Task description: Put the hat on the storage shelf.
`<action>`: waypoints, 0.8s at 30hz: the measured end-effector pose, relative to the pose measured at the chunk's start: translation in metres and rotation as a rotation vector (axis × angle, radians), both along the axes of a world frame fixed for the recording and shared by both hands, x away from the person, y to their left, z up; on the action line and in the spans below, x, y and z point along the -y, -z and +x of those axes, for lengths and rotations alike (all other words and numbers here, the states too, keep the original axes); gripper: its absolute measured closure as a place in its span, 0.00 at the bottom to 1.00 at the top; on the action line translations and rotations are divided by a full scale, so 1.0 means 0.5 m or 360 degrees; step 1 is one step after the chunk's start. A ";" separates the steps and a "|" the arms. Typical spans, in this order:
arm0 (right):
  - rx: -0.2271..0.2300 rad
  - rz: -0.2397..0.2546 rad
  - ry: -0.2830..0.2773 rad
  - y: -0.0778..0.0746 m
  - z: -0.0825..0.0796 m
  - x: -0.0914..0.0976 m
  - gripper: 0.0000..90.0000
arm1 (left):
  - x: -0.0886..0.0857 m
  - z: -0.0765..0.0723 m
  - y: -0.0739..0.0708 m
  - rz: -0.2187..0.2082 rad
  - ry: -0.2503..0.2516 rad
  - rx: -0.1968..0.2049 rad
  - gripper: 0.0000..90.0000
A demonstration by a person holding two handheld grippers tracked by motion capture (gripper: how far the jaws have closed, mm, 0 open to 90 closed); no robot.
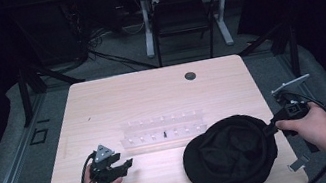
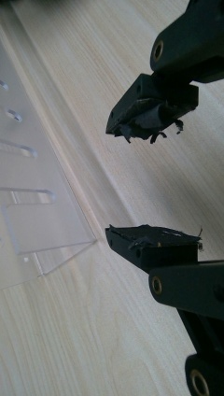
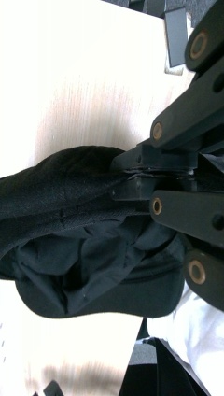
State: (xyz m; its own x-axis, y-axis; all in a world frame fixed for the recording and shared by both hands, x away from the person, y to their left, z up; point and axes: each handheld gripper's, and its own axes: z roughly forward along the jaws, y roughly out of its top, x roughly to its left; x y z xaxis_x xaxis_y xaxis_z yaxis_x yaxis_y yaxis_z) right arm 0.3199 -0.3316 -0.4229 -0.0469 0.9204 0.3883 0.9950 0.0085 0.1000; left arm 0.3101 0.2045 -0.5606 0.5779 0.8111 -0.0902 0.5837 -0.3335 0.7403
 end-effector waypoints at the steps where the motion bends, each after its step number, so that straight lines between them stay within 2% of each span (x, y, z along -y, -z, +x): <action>1: 0.0002 0.0007 -0.0004 -0.003 0.000 -0.002 0.98 | 0.000 0.000 0.000 0.0001 0.0000 -0.0001 0.49; 7: 0.0005 0.0089 0.0008 -0.026 -0.001 -0.011 0.98 | 0.002 -0.001 0.001 0.0003 -0.0031 0.0028 0.49; 14: -0.0008 0.0148 -0.0023 -0.041 0.000 -0.014 0.98 | 0.002 -0.001 0.001 -0.0004 -0.0038 0.0024 0.49; 15: -0.0005 0.0185 -0.0002 -0.044 -0.001 -0.016 0.98 | 0.002 -0.001 0.001 -0.0002 -0.0037 0.0025 0.49; 16: -0.0002 0.0204 -0.0001 -0.045 -0.001 -0.016 0.98 | -0.001 0.000 0.000 -0.0004 -0.0005 -0.0001 0.49; 18: -0.0009 0.0258 0.0006 -0.048 -0.001 -0.017 0.98 | -0.001 0.000 0.000 -0.0005 -0.0006 0.0000 0.49; 19: -0.0009 0.0258 0.0006 -0.048 -0.001 -0.017 0.98 | -0.001 0.000 0.000 -0.0005 -0.0006 0.0000 0.49; 20: -0.0027 0.0296 -0.0028 -0.053 0.000 -0.015 0.98 | -0.002 0.000 0.000 -0.0002 -0.0002 0.0000 0.49; 21: -0.0028 0.0324 0.0001 -0.056 -0.001 -0.017 0.98 | -0.001 0.001 0.000 -0.0003 -0.0003 0.0000 0.49; 24: -0.0029 0.0338 0.0001 -0.061 -0.001 -0.019 0.98 | -0.001 0.001 0.000 -0.0004 -0.0005 0.0000 0.49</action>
